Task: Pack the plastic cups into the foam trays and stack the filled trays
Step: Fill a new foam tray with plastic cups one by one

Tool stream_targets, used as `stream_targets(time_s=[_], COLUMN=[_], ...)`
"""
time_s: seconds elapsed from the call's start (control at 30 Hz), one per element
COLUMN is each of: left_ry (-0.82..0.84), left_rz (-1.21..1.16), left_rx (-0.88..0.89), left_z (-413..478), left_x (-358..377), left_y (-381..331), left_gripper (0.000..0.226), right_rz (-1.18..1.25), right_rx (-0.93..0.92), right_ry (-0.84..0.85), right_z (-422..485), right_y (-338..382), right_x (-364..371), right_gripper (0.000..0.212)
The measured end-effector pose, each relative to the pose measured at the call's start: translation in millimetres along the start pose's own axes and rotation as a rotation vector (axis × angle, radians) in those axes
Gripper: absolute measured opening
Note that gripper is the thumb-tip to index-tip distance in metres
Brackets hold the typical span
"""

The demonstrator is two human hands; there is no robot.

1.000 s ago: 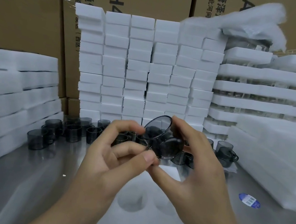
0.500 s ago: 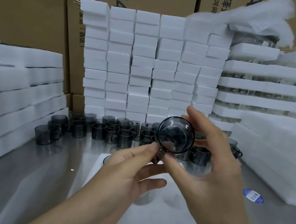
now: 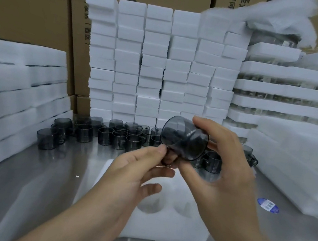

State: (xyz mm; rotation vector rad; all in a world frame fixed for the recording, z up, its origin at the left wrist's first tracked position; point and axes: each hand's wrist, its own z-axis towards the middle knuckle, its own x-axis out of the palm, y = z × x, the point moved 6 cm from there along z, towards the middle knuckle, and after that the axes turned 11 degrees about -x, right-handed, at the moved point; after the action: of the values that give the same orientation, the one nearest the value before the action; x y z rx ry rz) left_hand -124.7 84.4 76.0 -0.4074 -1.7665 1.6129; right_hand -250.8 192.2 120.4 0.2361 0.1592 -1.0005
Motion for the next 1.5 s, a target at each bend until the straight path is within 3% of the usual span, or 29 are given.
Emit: stream_targets(time_s=[0.13,0.27,0.37,0.73,0.93,1.07,1.13,1.3,1.4,1.5], left_ry=[-0.068,-0.124,-0.176,-0.291,-0.367,-0.395,-0.389,-0.292,-0.120,-0.070], left_rz=[0.106,0.207,0.254,0.324,0.261,0.321,0.327,0.264,0.226,0.412], left_rx=[0.099,0.309,0.364,0.381,0.309,0.288,0.257,0.231,0.376,0.554], left_z=[-7,-13,-14,-12,-8,-4,-2,0,-6,-16], left_x=[-2,2,-1,-9,-20,-30,-33,-36,-27,-18], left_y=[-5,-14,-13,-11,-20,-25,-23,-26,-38,-43], left_gripper=[0.034,0.026,0.021,0.006,0.026,0.036,0.037,0.032,0.027,0.046], right_rz=[-0.059,-0.088,-0.070,-0.113,-0.127,-0.077,-0.119,-0.120,-0.041,0.049], right_rx=[0.092,0.152,0.165,0.179,0.170,0.190,0.160,0.127,0.179,0.206], right_ry=[0.049,0.183,0.225,0.243,0.317,0.358,0.383,0.323,0.225,0.178], right_z=[-2,-10,-14,-14,-19,-20,-19,-15,-11,-8], right_y=[-17,-27,-29,-29,-26,-20,-15,-9,-13,-12], right_x=[0,13,19,18,23,28,29,25,17,14], right_gripper=[0.069,0.075,0.076,0.062,0.060,0.072,0.075,0.059,0.056,0.052])
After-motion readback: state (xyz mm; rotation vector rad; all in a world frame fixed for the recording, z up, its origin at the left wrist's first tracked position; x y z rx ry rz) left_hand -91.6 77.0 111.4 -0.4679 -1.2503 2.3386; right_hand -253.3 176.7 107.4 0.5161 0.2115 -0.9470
